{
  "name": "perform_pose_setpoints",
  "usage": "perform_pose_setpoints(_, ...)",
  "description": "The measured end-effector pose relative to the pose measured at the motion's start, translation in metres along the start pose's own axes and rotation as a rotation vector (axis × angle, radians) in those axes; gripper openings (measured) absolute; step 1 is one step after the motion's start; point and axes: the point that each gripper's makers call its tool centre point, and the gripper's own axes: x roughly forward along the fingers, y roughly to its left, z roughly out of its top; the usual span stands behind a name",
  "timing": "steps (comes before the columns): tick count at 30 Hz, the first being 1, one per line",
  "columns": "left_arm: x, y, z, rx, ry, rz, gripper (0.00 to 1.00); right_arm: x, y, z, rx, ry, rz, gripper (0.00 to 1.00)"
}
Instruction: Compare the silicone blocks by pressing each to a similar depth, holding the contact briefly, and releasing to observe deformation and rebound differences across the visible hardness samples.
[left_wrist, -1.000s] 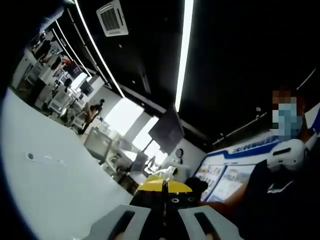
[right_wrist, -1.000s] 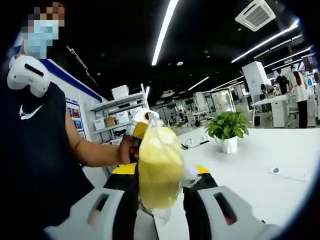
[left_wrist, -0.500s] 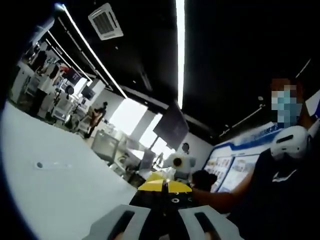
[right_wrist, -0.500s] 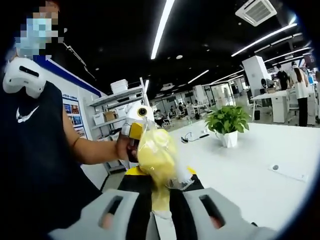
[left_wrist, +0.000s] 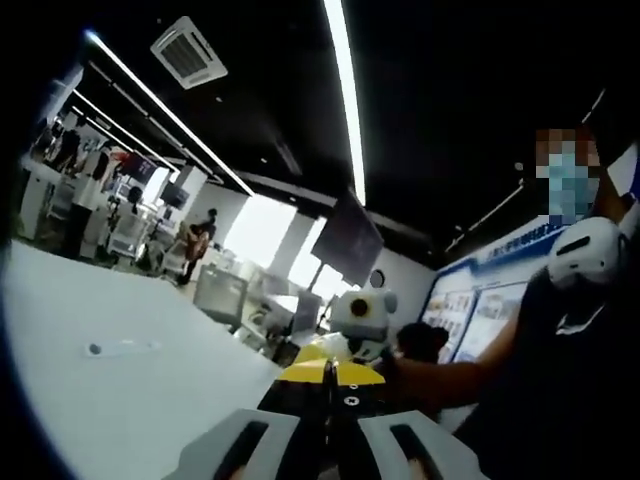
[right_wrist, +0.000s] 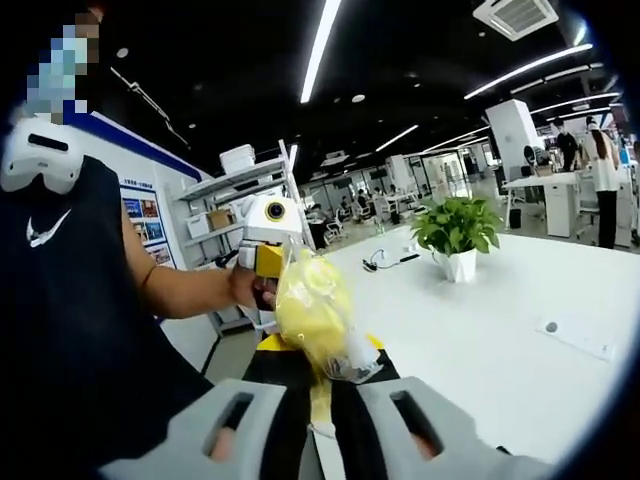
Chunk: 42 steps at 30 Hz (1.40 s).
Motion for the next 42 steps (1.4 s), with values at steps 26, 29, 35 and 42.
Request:
perform_pose_setpoints(26,-0.003,0.009,-0.011,0.057,0.039,0.049,0.00,0.005,-0.007,-0.011,-0.012,0.040,-0.015,0.00)
perform_pose_setpoints(29,-0.003,0.009,-0.010,0.056,0.038,0.047,0.00,0.005,-0.006,-0.011,0.000,0.045,-0.009,0.00)
perform_pose_setpoints(35,-0.004,0.010,-0.006,0.046,0.025,0.054,0.00,0.006,-0.007,-0.007,-0.019,0.046,-0.003,0.00)
perform_pose_setpoints(42,-0.003,0.011,-0.007,0.048,0.026,0.057,0.00,0.007,-0.008,-0.008,-0.007,0.048,0.009,0.00)
